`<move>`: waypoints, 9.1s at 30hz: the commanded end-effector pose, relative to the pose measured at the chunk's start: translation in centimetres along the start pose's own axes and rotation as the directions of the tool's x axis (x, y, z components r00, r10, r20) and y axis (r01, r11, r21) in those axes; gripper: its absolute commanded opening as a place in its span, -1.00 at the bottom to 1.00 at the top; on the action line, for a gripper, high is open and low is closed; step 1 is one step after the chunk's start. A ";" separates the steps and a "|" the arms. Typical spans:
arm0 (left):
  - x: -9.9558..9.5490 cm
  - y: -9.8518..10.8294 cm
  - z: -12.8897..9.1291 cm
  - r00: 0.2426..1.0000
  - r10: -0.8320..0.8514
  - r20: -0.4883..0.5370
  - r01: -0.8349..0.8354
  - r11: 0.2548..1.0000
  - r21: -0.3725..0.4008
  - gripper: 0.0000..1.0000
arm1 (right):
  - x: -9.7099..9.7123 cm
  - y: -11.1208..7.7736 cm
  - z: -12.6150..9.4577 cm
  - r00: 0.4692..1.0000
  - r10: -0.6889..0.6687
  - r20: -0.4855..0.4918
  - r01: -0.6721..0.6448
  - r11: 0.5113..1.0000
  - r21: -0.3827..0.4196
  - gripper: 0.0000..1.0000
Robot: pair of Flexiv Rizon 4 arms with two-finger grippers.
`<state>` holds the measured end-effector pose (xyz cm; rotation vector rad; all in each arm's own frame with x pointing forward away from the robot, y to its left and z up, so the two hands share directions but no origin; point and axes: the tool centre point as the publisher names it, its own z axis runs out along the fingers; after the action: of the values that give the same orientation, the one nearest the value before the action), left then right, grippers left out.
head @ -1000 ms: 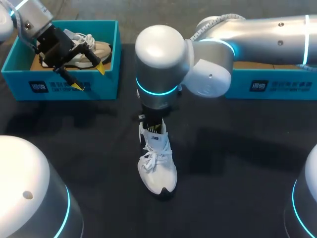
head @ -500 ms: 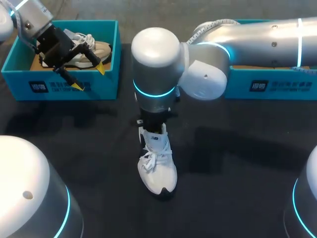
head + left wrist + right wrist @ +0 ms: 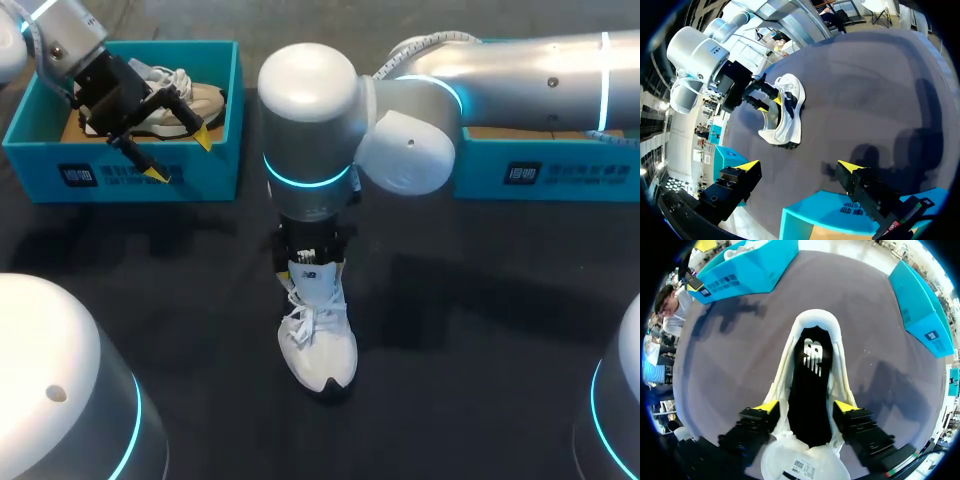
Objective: Take the shoe out of the shoebox, open the shoe tongue, remove and reinsert the insole, then place the shoe into the shoebox
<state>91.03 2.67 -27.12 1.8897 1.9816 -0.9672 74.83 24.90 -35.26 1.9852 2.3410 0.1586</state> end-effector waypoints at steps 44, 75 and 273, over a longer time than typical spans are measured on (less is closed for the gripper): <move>0.0 -0.1 0.0 1.000 0.000 -0.003 0.000 1.000 -0.002 1.00 | 1.1 -5.6 -5.3 0.984 0.135 0.118 -0.123 0.987 -0.103 1.00; 0.0 -0.1 0.0 1.000 0.000 -0.003 0.000 1.000 -0.002 1.00 | 2.2 -6.2 -6.1 0.957 0.199 0.211 -0.187 0.979 -0.075 -0.02; 0.0 -0.1 0.0 1.000 0.000 -0.003 0.000 1.000 -0.002 1.00 | -1.6 12.6 2.3 0.020 -0.999 0.027 0.994 0.017 -0.109 1.00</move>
<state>91.03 2.68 -27.12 1.8895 1.9816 -0.9671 86.85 24.17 -35.08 -0.2173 2.9644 0.2317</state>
